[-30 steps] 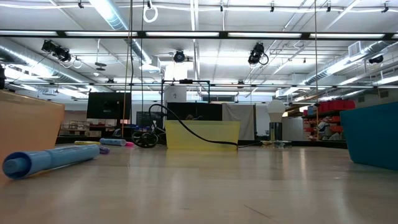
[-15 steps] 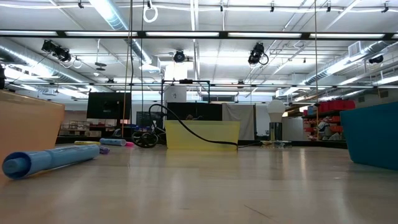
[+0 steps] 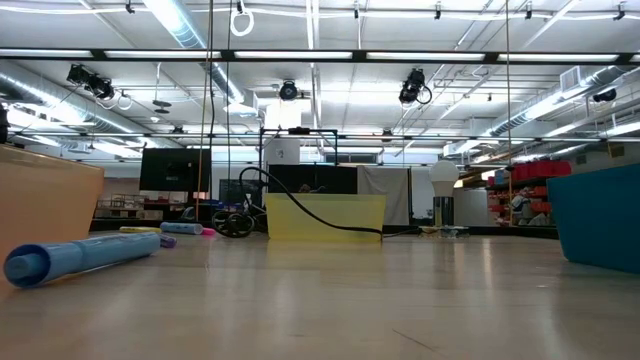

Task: Pick & Place Markers
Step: Put the bottom yellow highlighter pen into the blue bin

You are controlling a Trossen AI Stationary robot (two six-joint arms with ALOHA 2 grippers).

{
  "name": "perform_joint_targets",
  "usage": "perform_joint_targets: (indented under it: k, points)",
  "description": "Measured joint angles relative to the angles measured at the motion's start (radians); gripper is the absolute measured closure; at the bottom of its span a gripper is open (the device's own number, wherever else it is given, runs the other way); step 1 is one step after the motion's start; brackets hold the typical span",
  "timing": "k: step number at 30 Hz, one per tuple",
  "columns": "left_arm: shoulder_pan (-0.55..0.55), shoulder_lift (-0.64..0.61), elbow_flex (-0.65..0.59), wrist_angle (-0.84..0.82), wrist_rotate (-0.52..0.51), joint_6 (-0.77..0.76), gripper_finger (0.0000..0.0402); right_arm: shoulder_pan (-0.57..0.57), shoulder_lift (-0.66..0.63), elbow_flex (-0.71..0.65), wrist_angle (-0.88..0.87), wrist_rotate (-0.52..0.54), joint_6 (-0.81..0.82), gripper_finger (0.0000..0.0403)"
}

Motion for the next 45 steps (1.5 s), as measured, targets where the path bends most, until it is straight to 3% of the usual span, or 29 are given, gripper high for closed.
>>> perform_joint_targets:
  k: [8,20,26,33,39,45]
  points:
    - [0.0,0.0,0.0,0.0,0.0,0.0,0.0223,0.033,-0.028,0.0,-0.235,-0.2,-0.281,0.0385]
    - [0.0,0.0,0.0,-0.007,-0.066,-0.001,0.0223,0.102,-0.067,0.0,-0.546,-0.203,-0.584,0.0385]
    - [0.0,0.0,0.0,-0.007,-0.08,-0.046,0.0223,0.157,-0.061,0.0,-0.555,-0.193,-0.619,0.0385]
    - [0.0,0.0,0.0,-0.01,-0.09,-0.097,0.0223,0.264,-0.045,-0.031,-0.55,-0.068,-0.639,0.0385]
    - [0.0,0.0,0.0,-0.014,-0.097,-0.108,0.0223,0.355,-0.044,-0.17,-0.537,0.013,-0.64,0.0385]
    - [0.0,0.0,0.0,-0.014,-0.098,-0.15,0.0223,0.451,-0.043,-0.342,-0.407,0.017,-0.642,0.0385]
